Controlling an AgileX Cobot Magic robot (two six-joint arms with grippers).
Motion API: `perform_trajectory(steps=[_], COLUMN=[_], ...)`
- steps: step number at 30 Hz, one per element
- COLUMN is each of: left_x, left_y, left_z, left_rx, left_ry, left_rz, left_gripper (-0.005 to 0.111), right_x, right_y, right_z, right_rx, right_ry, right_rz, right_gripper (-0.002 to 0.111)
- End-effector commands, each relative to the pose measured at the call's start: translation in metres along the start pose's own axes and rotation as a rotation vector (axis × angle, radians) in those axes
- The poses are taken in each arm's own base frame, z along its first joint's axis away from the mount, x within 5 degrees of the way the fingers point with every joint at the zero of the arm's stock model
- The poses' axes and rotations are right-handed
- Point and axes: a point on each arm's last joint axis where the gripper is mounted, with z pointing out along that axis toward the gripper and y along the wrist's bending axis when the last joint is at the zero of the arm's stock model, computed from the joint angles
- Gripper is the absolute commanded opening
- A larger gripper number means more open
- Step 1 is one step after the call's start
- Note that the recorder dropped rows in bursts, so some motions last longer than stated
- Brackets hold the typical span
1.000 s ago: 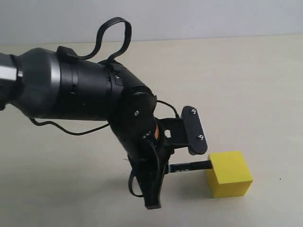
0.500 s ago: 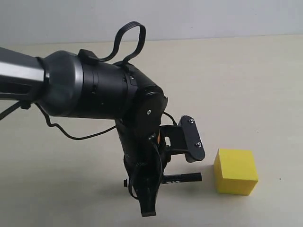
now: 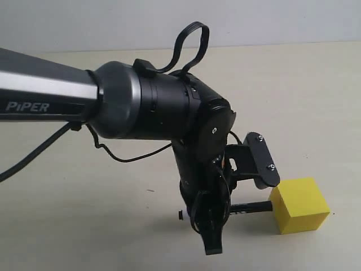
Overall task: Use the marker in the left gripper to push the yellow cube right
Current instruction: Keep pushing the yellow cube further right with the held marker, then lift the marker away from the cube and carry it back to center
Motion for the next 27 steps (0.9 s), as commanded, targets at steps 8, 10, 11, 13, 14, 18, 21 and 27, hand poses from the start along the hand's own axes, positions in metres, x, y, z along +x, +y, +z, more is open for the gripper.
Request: perform_trajectory(steps=[8,10,11,13,14,18,21,27], left_x=[-0.009,-0.012,-0.013,-0.012,-0.011,-0.003,0.003,0.026], left_y=[0.007,0.008,0.008,0.008,0.007,0.008,0.017,0.055], left_z=[-0.001,-0.002,-0.002,-0.002,-0.002,-0.001,-0.004,-0.029], left_rx=[-0.058,-0.071,-0.072,-0.067,-0.059,-0.048,-0.068,-0.122], left_ry=[-0.101,-0.139,-0.141,-0.132,-0.118,-0.048,-0.028,-0.079], left_rz=[-0.030,-0.036,-0.036,-0.035,-0.035,-0.045,-0.157,-0.551], left_gripper=[0.000,0.000,0.000,0.000,0.000,0.000,0.000,0.000], right_x=[0.001,0.001,0.001,0.001,0.001,0.001,0.001,0.001], right_y=[0.000,0.000,0.000,0.000,0.000,0.000,0.000,0.000], right_z=[0.000,0.000,0.000,0.000,0.000,0.000,0.000,0.000], right_rx=[0.005,0.005,0.005,0.005,0.005,0.005,0.005,0.005], right_ry=[-0.005,-0.005,-0.005,-0.005,-0.005,-0.005,-0.005,-0.005], right_rz=[-0.003,-0.003,-0.003,-0.003,-0.003,-0.003,-0.003,-0.003], right_gripper=[0.000,0.000,0.000,0.000,0.000,0.000,0.000,0.000])
